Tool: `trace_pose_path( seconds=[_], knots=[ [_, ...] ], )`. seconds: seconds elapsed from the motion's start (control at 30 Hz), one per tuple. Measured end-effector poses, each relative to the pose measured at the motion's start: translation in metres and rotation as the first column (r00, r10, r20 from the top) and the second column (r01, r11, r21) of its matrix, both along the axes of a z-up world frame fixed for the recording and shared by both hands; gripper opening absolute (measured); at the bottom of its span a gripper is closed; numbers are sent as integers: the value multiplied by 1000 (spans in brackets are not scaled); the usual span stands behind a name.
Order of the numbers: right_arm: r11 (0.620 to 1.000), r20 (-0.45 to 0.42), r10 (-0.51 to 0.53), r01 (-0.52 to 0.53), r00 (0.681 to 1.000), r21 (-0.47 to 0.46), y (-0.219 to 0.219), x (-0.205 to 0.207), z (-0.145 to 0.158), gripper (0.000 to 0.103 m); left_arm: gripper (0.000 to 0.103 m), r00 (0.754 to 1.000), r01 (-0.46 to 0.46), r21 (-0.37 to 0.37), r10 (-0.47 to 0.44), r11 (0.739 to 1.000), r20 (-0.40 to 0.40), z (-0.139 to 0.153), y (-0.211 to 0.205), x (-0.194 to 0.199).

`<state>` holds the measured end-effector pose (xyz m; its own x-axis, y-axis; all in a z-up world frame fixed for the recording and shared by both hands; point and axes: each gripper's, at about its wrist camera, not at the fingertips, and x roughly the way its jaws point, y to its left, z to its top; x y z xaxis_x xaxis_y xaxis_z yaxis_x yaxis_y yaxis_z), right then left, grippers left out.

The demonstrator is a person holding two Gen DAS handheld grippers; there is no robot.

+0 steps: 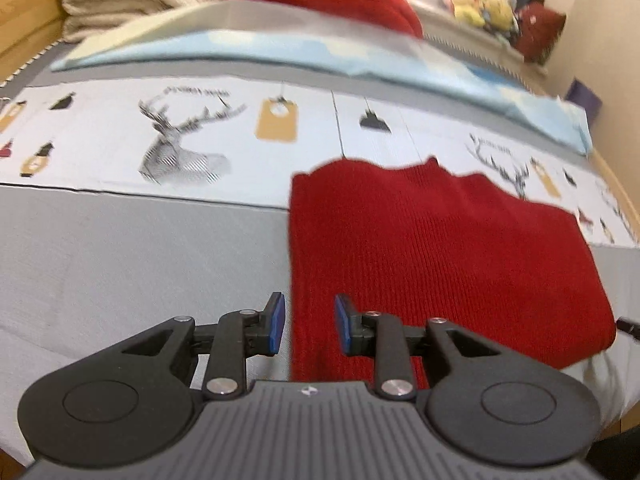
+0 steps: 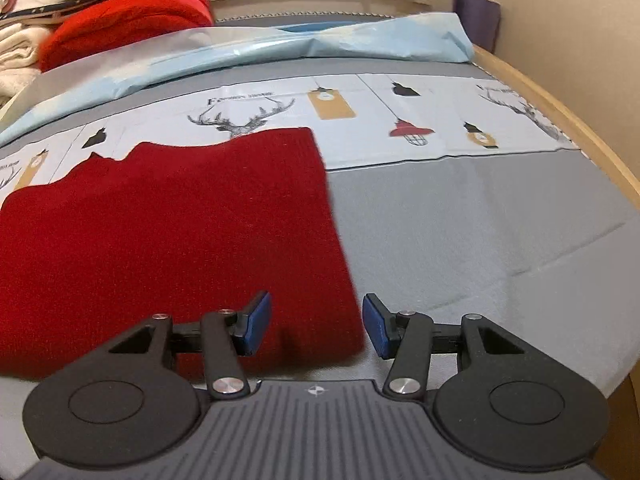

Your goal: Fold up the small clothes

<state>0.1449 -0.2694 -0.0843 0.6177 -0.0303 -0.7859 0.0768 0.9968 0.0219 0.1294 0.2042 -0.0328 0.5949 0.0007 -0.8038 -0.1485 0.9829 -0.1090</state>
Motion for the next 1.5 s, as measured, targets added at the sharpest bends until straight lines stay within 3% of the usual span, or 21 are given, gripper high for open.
trace_pose_path(
  seconds=[0.13,0.17,0.27,0.43,0.5,0.6,0.8,0.87,0.93,1.03,1.17,1.3,1.37,1.5],
  knots=[
    [1000,-201,-7,6,980,-8,7,14,-34,54,30,999,-21,11,21,1000,34,10,13,-7],
    [1000,-211,-31,30,977,-5,7,13,-37,54,30,999,-26,16,26,1000,43,13,17,-10],
    [999,-134,-52,49,990,-23,18,8,-27,54,31,996,-42,34,40,999,77,22,31,-22],
    [995,32,83,-81,996,-59,69,-14,-5,52,35,990,-60,57,52,997,131,34,57,-40],
    [988,88,147,-142,985,-63,94,-26,3,51,36,987,-75,54,67,996,144,37,69,-47],
    [968,148,250,-251,957,-16,132,-41,11,33,36,984,-107,36,101,994,150,39,87,-55],
    [914,156,396,-405,905,26,208,-53,13,32,36,972,-191,-15,191,982,140,40,122,-66],
    [890,147,444,-454,884,41,238,-61,12,36,36,968,-209,-15,209,978,139,40,130,-68],
    [857,143,505,-514,851,34,267,-66,10,51,36,966,-222,-19,223,975,132,40,136,-70],
    [813,154,577,-582,802,-19,308,-79,8,62,36,963,-240,-30,242,970,122,39,142,-72],
    [759,124,650,-648,749,-66,343,-80,1,64,36,960,-257,-34,259,966,107,36,147,-72],
    [698,18,708,-696,706,-169,364,-77,-19,69,36,960,-263,-25,264,965,95,33,148,-69],
    [679,-2,716,-698,698,-225,369,-75,-25,69,36,959,-265,-30,267,964,91,32,149,-68],
    [679,-11,705,-680,709,-277,374,-65,-31,71,37,960,-263,-32,265,964,89,32,148,-66]
  ],
)
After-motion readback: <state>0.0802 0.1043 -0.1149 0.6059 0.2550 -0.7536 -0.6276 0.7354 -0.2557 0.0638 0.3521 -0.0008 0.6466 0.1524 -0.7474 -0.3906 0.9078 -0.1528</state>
